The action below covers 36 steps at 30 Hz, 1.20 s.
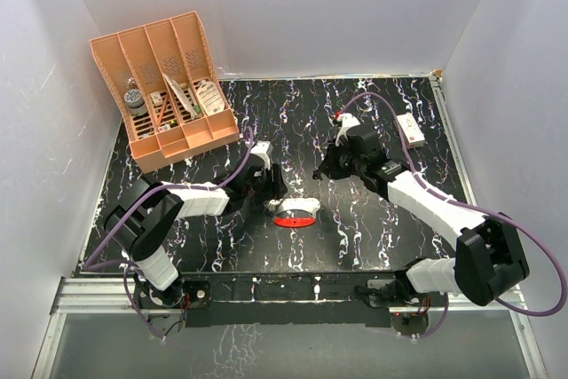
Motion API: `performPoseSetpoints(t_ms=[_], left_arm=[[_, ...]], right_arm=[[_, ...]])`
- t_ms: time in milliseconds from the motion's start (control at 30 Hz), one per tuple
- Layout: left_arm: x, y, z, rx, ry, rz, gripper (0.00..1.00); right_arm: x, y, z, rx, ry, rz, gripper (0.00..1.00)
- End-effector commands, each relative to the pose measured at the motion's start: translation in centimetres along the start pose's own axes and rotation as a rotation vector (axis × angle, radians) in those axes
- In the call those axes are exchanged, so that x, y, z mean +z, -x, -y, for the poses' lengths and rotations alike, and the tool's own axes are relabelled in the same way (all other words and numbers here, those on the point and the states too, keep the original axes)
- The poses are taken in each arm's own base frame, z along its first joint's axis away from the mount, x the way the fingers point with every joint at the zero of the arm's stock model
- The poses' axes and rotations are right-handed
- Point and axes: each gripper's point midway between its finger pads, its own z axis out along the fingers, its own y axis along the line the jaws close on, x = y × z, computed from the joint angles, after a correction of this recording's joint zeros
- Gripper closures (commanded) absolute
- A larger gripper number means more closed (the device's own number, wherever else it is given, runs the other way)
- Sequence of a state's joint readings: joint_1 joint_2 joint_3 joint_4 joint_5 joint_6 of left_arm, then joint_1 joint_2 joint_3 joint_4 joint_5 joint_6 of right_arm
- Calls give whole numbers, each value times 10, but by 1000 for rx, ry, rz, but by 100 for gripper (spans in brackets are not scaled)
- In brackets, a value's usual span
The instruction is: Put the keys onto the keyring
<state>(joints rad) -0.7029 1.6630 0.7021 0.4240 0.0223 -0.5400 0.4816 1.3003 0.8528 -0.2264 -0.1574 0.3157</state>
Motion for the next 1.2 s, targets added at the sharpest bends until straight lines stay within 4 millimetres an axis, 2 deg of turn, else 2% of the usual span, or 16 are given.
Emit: performPoseSetpoints(t_ms=[0, 100, 300, 467, 633, 900, 1167], left_arm=[[3, -18, -6, 52, 55, -71, 51], [5, -26, -7, 83, 79, -100, 58], [5, -45, -8, 165, 134, -137, 59], [0, -55, -18, 167, 177, -150, 59], [-6, -55, -21, 167, 183, -142, 60], [-16, -35, -8, 167, 144, -79, 57], [-24, -57, -14, 139, 134, -134, 58]], right_arm=[[-7, 21, -7, -15, 45, 91, 100], [-7, 19, -5, -12, 46, 88, 100], [-4, 15, -5, -8, 54, 77, 100], [-4, 13, -6, -6, 62, 73, 100], [-3, 10, -5, -5, 63, 69, 100], [-3, 11, -5, -4, 64, 69, 100], [-5, 11, -6, -3, 68, 73, 100]])
